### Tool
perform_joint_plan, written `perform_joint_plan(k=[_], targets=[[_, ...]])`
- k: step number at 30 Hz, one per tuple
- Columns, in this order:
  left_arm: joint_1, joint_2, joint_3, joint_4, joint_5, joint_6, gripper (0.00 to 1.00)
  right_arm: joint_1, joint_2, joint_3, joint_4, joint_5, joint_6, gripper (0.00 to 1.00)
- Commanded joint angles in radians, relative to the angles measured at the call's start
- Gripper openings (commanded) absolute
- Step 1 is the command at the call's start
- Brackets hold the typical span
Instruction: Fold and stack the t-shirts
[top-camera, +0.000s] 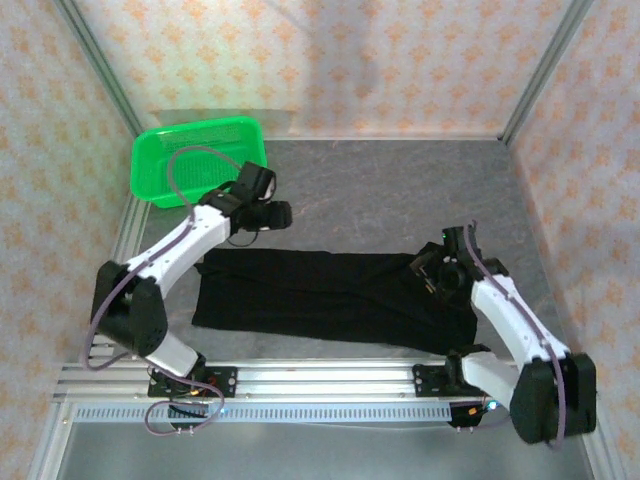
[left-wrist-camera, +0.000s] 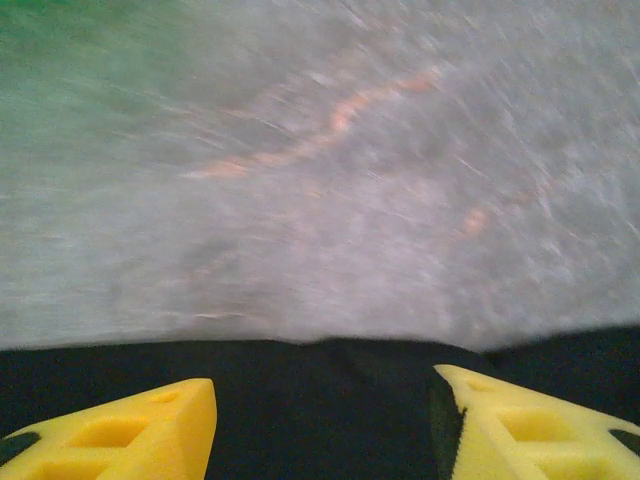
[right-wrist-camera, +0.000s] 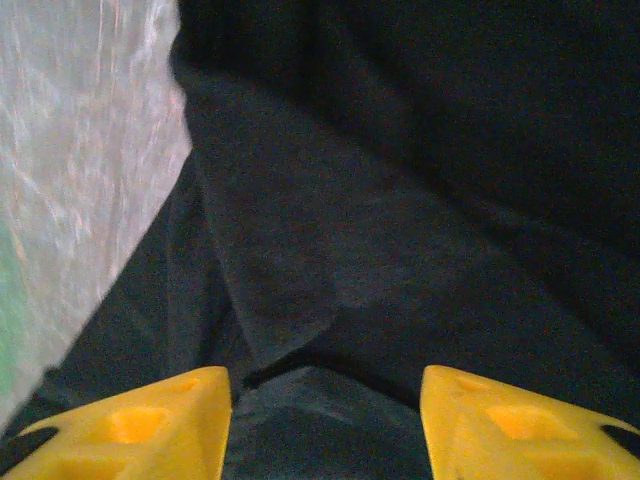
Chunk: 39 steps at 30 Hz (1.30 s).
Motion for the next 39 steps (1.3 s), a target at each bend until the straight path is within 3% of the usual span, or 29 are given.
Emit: perform_joint_plan(k=[1, 7, 12, 26, 39], targets=[[-0.033, 0.086, 0.041, 0.041, 0.16, 0.033, 0.59, 0.015, 0.089, 0.053, 0.098, -0.08, -0.151, 0.48], [-0.051, 0.161, 0.048, 0.011, 0.162, 0.047, 0.55, 0.023, 0.238, 0.103, 0.16, -0.11, -0.285, 0.44], [-0.051, 0.156, -0.031, -0.004, 0.096, 0.033, 0.55, 0.048, 0.322, 0.147, 0.147, -0.12, -0.375, 0.44], [0.087, 0.086, -0.267, -0.044, -0.129, -0.128, 0.56, 0.092, 0.323, 0.147, 0.088, -0.11, -0.477, 0.36], [0.182, -0.004, -0.389, -0.044, -0.182, -0.231, 0.57, 0.14, 0.336, 0.145, 0.047, -0.066, -0.54, 0.31]])
